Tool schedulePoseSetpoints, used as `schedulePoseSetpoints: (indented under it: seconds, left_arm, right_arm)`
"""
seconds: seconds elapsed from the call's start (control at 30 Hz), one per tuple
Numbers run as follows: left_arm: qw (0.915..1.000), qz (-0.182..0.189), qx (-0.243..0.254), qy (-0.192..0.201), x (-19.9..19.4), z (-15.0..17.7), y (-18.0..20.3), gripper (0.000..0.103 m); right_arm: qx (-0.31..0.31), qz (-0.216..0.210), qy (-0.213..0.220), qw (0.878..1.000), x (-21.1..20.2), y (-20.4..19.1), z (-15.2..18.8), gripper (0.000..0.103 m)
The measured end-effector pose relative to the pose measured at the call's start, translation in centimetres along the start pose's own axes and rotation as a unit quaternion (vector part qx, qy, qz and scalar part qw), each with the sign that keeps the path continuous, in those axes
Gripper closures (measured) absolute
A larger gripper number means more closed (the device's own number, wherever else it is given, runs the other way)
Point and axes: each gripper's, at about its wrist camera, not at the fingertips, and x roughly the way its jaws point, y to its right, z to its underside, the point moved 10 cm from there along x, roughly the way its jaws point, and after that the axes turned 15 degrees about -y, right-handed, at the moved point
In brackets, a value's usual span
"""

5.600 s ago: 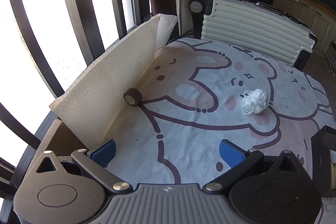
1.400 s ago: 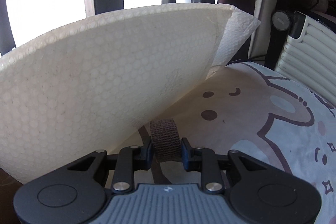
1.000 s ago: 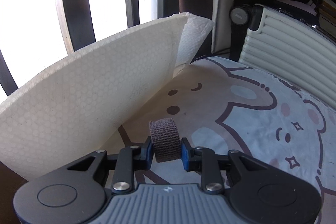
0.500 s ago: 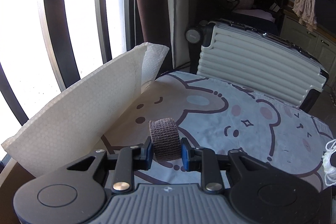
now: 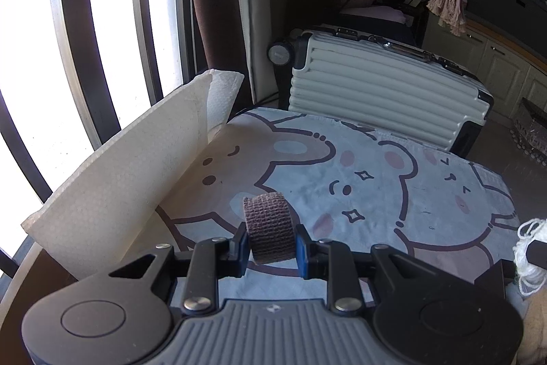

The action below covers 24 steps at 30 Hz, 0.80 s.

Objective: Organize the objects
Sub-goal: 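Lift and carry the bandage roll toward the black box while the right tool carries the yarn ball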

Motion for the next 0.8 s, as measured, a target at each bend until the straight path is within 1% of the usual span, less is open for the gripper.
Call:
schedulePoseSetpoints:
  seconds: [0.2,0.3,0.5,0.8]
  left_arm:
    - [0.9998,0.017,0.011,-0.003,-1.5,1.0,0.9,0.075]
    - [0.9995,0.026,0.014,-0.011,-1.9,1.7,1.5,0.075]
    - [0.9989,0.033,0.03,-0.016,-2.6,2.7,2.8,0.075]
    - [0.9975,0.04,0.052,-0.024,-2.8,3.7,4.6,0.075]
  right_arm:
    - [-0.013,0.006,-0.007,1.0,-1.3,0.0,1.1,0.057]
    - [-0.016,0.007,-0.015,1.0,-1.9,0.1,1.5,0.057]
    - [-0.026,0.02,-0.032,0.999,-2.4,1.0,2.6,0.057]
    - [-0.021,0.014,-0.04,0.999,-2.8,2.5,3.3,0.057]
